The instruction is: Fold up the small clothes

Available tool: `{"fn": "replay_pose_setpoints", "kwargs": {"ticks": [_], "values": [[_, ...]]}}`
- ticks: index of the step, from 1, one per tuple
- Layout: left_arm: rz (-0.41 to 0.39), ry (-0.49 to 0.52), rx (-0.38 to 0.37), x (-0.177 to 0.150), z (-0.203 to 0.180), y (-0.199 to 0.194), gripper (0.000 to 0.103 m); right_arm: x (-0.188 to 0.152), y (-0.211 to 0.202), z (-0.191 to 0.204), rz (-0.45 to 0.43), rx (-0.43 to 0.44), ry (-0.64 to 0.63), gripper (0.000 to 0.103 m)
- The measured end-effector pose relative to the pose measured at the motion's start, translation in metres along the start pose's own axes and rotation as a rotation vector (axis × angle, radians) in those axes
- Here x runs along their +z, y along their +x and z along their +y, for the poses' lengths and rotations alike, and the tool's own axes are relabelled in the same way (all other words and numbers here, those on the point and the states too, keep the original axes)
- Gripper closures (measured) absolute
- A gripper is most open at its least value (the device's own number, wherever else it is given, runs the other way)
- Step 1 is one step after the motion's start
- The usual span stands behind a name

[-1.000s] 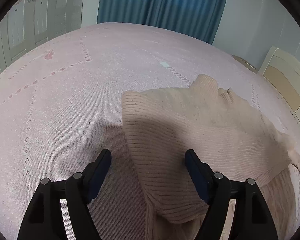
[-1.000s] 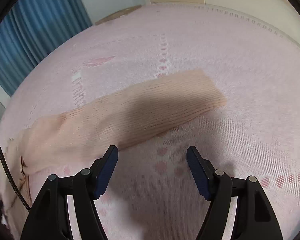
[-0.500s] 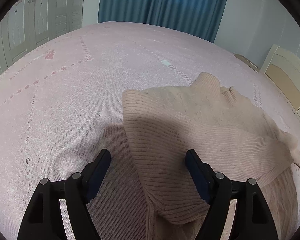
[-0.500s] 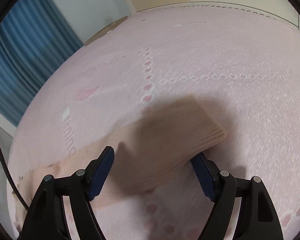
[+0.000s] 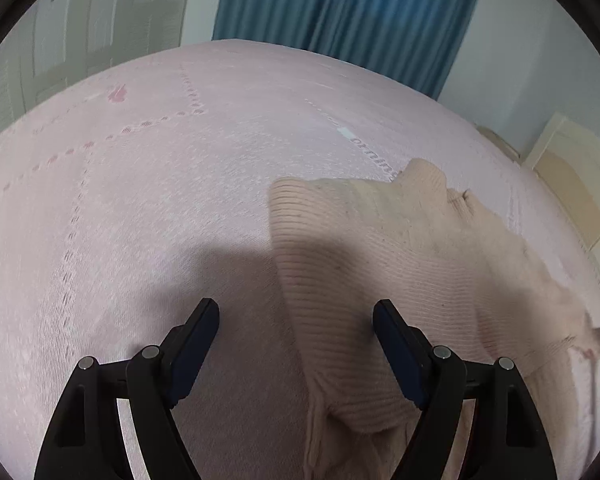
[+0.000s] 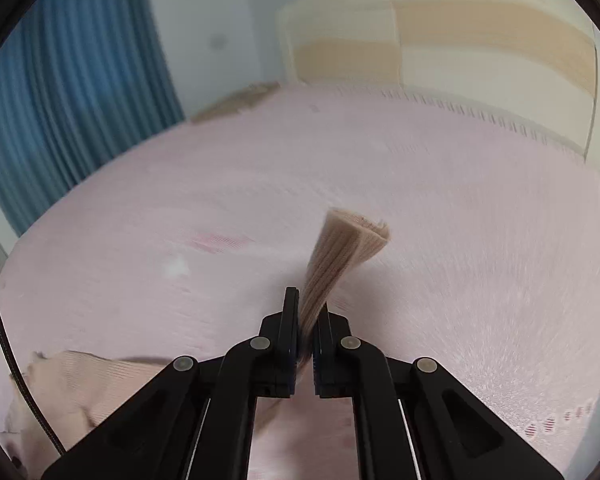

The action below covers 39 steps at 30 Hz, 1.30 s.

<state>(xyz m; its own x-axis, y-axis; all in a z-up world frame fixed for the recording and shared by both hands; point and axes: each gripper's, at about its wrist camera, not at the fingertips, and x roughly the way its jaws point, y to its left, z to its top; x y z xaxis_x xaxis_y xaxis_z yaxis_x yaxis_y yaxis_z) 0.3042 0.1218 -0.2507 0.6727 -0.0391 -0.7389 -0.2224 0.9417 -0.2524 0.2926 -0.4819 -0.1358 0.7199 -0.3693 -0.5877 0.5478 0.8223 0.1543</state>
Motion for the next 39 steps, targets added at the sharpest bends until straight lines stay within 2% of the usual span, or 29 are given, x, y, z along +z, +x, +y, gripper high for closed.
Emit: {"fn": "replay_pose_setpoints", "kwargs": {"ticks": [6, 10, 13, 18, 21, 23, 26, 29, 31, 34, 37, 39], "values": [[0.0, -0.062, 0.002, -0.001, 0.022, -0.021, 0.025, 0.012, -0.069, 0.093, -0.072, 0.119, -0.109, 0.098], [-0.011, -0.109, 0.044, 0.005, 0.05, -0.031, 0.025, -0.005, -0.109, 0.18, -0.092, 0.206, -0.231, 0.098], [-0.026, -0.117, 0.071, 0.012, 0.074, -0.042, 0.025, -0.027, -0.13, 0.243, -0.074, 0.28, -0.322, 0.098], [-0.07, -0.1, 0.114, 0.019, 0.111, -0.057, 0.025, -0.104, -0.159, 0.361, -0.005, 0.434, -0.504, 0.098], [-0.061, -0.148, 0.072, 0.022, 0.128, -0.06, 0.025, -0.154, -0.165, 0.409, 0.033, 0.482, -0.598, 0.098], [-0.058, -0.172, 0.047, 0.026, 0.133, -0.061, 0.025, -0.192, -0.157, 0.438, 0.101, 0.502, -0.65, 0.097], [-0.06, -0.182, 0.029, 0.03, 0.133, -0.061, 0.025, -0.236, -0.136, 0.461, 0.235, 0.543, -0.7, 0.094], [-0.058, -0.161, 0.014, 0.032, 0.126, -0.06, 0.025, -0.261, -0.118, 0.467, 0.362, 0.581, -0.746, 0.087], [-0.057, -0.139, 0.001, 0.031, 0.118, -0.058, 0.025, -0.266, -0.121, 0.457, 0.356, 0.593, -0.748, 0.084], [-0.056, -0.112, -0.055, 0.029, 0.103, -0.058, 0.025, -0.249, -0.115, 0.428, 0.301, 0.62, -0.714, 0.056], [-0.038, -0.096, -0.135, 0.029, 0.084, -0.053, 0.025, -0.23, -0.109, 0.385, 0.252, 0.621, -0.64, 0.053], [-0.034, -0.091, -0.173, 0.026, 0.069, -0.052, 0.025, -0.217, -0.106, 0.348, 0.248, 0.67, -0.58, 0.048]]}}
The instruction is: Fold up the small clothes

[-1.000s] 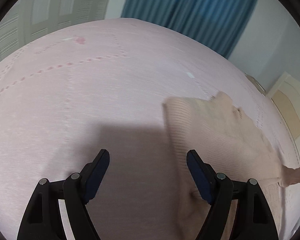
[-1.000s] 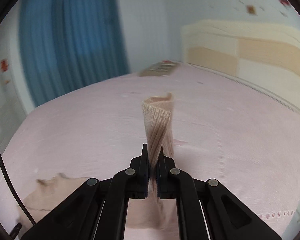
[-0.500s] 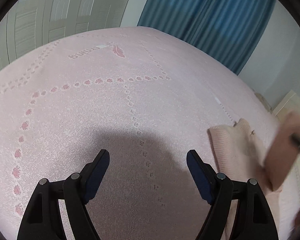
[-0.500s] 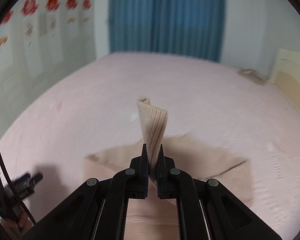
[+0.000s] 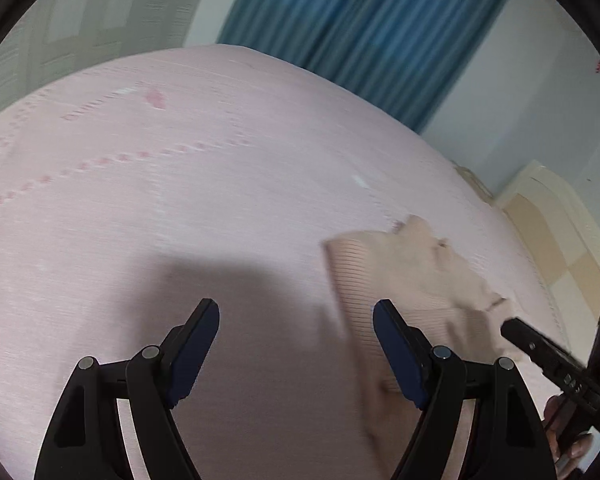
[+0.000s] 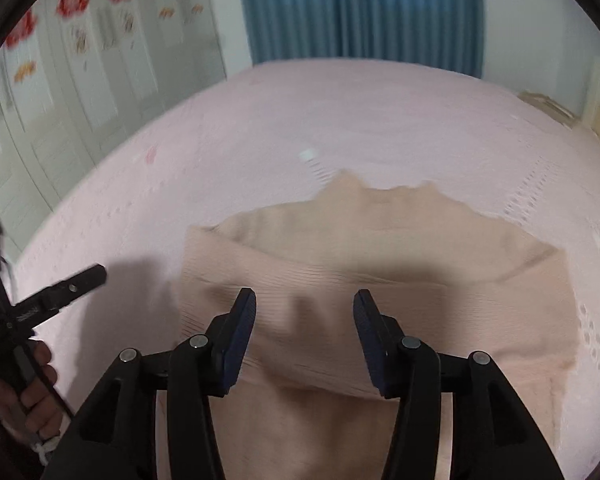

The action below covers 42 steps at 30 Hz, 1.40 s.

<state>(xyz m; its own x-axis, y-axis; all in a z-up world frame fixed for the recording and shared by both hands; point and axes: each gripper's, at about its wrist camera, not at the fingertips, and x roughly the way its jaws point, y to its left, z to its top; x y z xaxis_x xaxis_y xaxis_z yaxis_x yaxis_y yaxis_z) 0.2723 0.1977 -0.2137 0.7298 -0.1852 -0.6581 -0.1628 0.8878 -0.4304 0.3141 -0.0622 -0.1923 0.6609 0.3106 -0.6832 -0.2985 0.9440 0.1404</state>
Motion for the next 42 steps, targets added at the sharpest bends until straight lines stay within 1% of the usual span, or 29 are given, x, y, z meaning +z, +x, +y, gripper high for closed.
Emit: {"fn": "replay_pose_setpoints", "kwargs": {"ticks": [1, 2, 4, 5, 7, 9, 12, 14, 16, 18, 20, 23, 24, 26, 28, 29, 30, 33, 35, 36, 37, 41, 42], "values": [[0.004, -0.001, -0.025, -0.001, -0.007, 0.003, 0.025, -0.003, -0.009, -0.006, -0.015, -0.005, 0.014, 0.048], [0.014, -0.001, -0.059, -0.003, -0.015, 0.007, 0.025, -0.009, -0.018, -0.021, -0.043, -0.034, 0.037, 0.047], [0.039, 0.011, -0.105, -0.008, -0.03, 0.016, 0.026, -0.016, -0.027, -0.045, -0.067, -0.092, 0.068, 0.045], [0.049, 0.026, -0.113, -0.011, -0.036, 0.02, 0.026, -0.019, -0.029, -0.053, -0.072, -0.109, 0.077, 0.045], [0.06, 0.1, -0.094, -0.021, -0.057, 0.028, 0.027, -0.03, -0.034, -0.078, -0.088, -0.15, 0.12, 0.045], [0.052, 0.17, -0.072, -0.029, -0.072, 0.031, 0.03, -0.042, -0.031, -0.101, -0.094, -0.157, 0.176, 0.045], [0.053, 0.23, -0.052, -0.037, -0.089, 0.04, 0.041, -0.053, -0.017, -0.131, -0.023, -0.145, 0.248, 0.045], [0.057, 0.235, -0.052, -0.037, -0.093, 0.047, 0.057, -0.056, -0.014, -0.143, -0.012, -0.136, 0.286, 0.045], [0.052, 0.243, -0.029, -0.037, -0.096, 0.054, 0.058, -0.054, -0.015, -0.148, -0.008, -0.12, 0.312, 0.045], [0.053, 0.248, 0.016, -0.036, -0.095, 0.059, 0.058, -0.054, -0.015, -0.149, -0.008, -0.102, 0.308, 0.045], [0.056, 0.228, 0.041, -0.035, -0.089, 0.061, 0.058, -0.053, -0.017, -0.146, -0.009, -0.132, 0.272, 0.045], [0.061, 0.18, 0.0, -0.033, -0.082, 0.065, 0.058, -0.054, -0.022, -0.146, -0.008, -0.185, 0.226, 0.045], [0.059, 0.179, -0.003, -0.033, -0.081, 0.066, 0.061, -0.054, -0.023, -0.147, -0.008, -0.206, 0.221, 0.045], [0.044, 0.182, 0.007, -0.034, -0.081, 0.067, 0.085, -0.055, -0.024, -0.155, -0.013, -0.231, 0.239, 0.045], [-0.005, 0.163, -0.015, -0.032, -0.08, 0.06, 0.095, -0.055, -0.026, -0.167, -0.015, -0.223, 0.288, 0.045], [-0.025, 0.158, -0.023, -0.031, -0.081, 0.057, 0.098, -0.055, -0.025, -0.175, -0.012, -0.211, 0.316, 0.045], [-0.044, 0.153, -0.036, -0.028, -0.083, 0.055, 0.098, -0.055, -0.024, -0.179, -0.01, -0.206, 0.332, 0.045], [-0.108, 0.164, -0.033, -0.017, -0.091, 0.045, 0.098, -0.055, -0.02, -0.193, -0.008, -0.206, 0.373, 0.045], [-0.131, 0.155, -0.034, -0.01, -0.092, 0.043, 0.098, -0.055, -0.018, -0.198, -0.008, -0.197, 0.394, 0.045], [-0.126, 0.144, -0.04, -0.008, -0.091, 0.044, 0.098, -0.056, -0.016, -0.2, -0.01, -0.189, 0.408, 0.045], [-0.103, 0.138, -0.029, -0.009, -0.089, 0.049, 0.098, -0.056, -0.014, -0.201, -0.008, -0.183, 0.418, 0.045], [-0.025, 0.153, 0.05, -0.021, -0.083, 0.072, 0.097, -0.057, 0.002, -0.201, 0.042, -0.217, 0.416, 0.045], [-0.003, 0.158, 0.066, -0.023, -0.083, 0.077, 0.096, -0.057, 0.002, -0.2, 0.042, -0.223, 0.411, 0.045]]}}
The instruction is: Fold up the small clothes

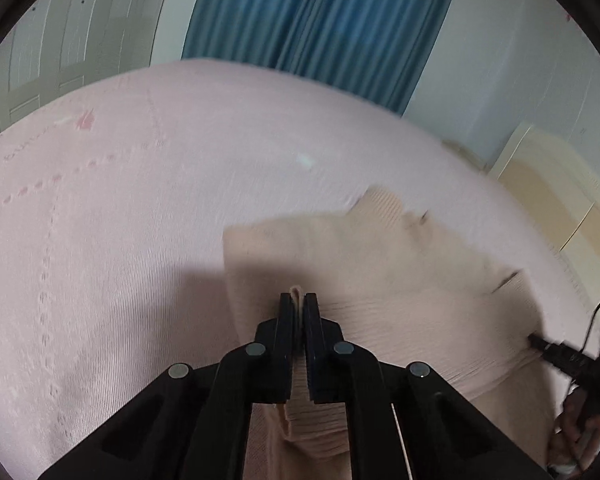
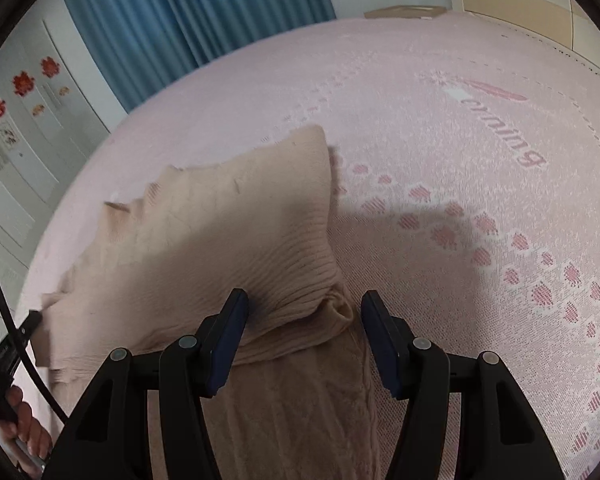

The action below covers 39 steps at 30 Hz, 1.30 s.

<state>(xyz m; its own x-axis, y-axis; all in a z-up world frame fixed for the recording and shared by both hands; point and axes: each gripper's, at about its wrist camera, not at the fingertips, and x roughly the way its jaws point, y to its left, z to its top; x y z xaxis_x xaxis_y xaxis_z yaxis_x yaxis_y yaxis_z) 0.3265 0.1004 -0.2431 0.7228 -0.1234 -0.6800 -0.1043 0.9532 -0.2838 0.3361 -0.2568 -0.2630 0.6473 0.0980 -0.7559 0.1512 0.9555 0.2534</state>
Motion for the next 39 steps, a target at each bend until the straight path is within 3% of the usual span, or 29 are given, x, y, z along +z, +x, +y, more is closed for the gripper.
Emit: {"fn": "replay_pose_setpoints", "kwargs": {"ticks": [3, 5, 7, 10, 39], "values": [[0.016, -0.002, -0.026, -0.002, 0.001, 0.003, 0.086, -0.002, -0.001, 0.003, -0.018, -0.026, -0.015, 0.045], [0.02, 0.016, -0.048, -0.006, -0.002, 0.003, 0.068, -0.004, -0.001, 0.005, -0.026, -0.04, -0.023, 0.045], [0.016, 0.062, -0.033, -0.009, -0.009, 0.002, 0.06, -0.004, 0.0, 0.007, -0.03, -0.053, -0.029, 0.045], [0.016, 0.125, -0.016, -0.012, -0.021, 0.001, 0.039, -0.005, 0.001, 0.009, -0.038, -0.068, -0.037, 0.045], [0.027, 0.104, -0.011, -0.011, -0.015, -0.001, 0.038, -0.005, 0.007, 0.018, -0.024, -0.106, -0.085, 0.044]]}}
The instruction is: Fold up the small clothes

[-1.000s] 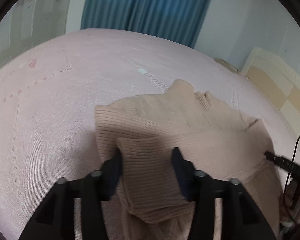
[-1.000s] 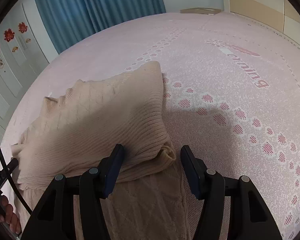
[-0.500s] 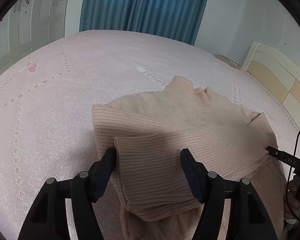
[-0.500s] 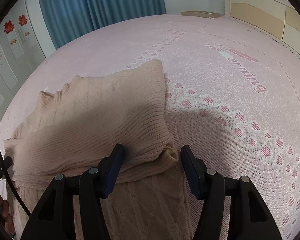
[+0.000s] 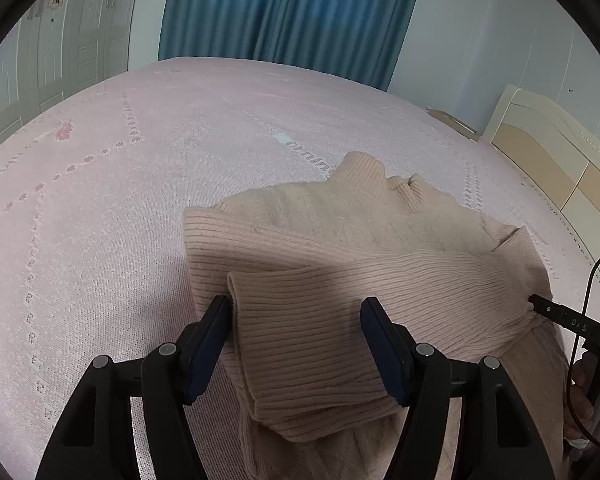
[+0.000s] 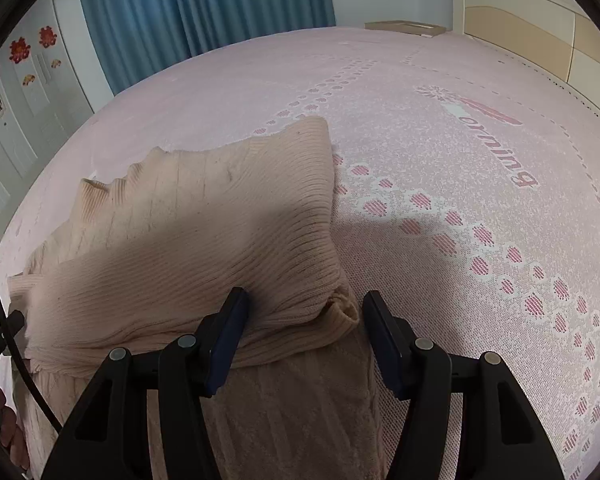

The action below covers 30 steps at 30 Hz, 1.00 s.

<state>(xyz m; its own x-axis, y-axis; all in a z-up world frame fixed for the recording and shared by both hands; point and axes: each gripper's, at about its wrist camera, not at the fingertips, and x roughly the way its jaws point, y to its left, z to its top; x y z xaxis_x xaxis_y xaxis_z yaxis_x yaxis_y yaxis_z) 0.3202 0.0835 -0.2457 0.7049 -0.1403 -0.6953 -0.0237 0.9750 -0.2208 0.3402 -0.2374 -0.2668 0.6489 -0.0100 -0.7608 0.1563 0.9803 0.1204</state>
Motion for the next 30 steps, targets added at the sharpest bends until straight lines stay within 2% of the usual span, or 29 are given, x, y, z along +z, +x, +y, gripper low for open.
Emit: {"fn": "replay_pose_setpoints", "kwargs": {"ticks": [6, 12, 30], "values": [[0.002, -0.004, -0.005, 0.0004, 0.0016, -0.001, 0.038, -0.0008, -0.0001, 0.0012, 0.0, -0.004, -0.008, 0.043], [0.003, -0.007, -0.007, 0.0004, 0.0023, -0.0017, 0.038, -0.0014, -0.0009, 0.0049, -0.003, -0.029, -0.025, 0.037], [-0.011, -0.034, -0.014, -0.001, 0.0035, -0.0059, 0.036, -0.0038, -0.0063, -0.0024, -0.014, 0.021, 0.024, 0.036]]}}
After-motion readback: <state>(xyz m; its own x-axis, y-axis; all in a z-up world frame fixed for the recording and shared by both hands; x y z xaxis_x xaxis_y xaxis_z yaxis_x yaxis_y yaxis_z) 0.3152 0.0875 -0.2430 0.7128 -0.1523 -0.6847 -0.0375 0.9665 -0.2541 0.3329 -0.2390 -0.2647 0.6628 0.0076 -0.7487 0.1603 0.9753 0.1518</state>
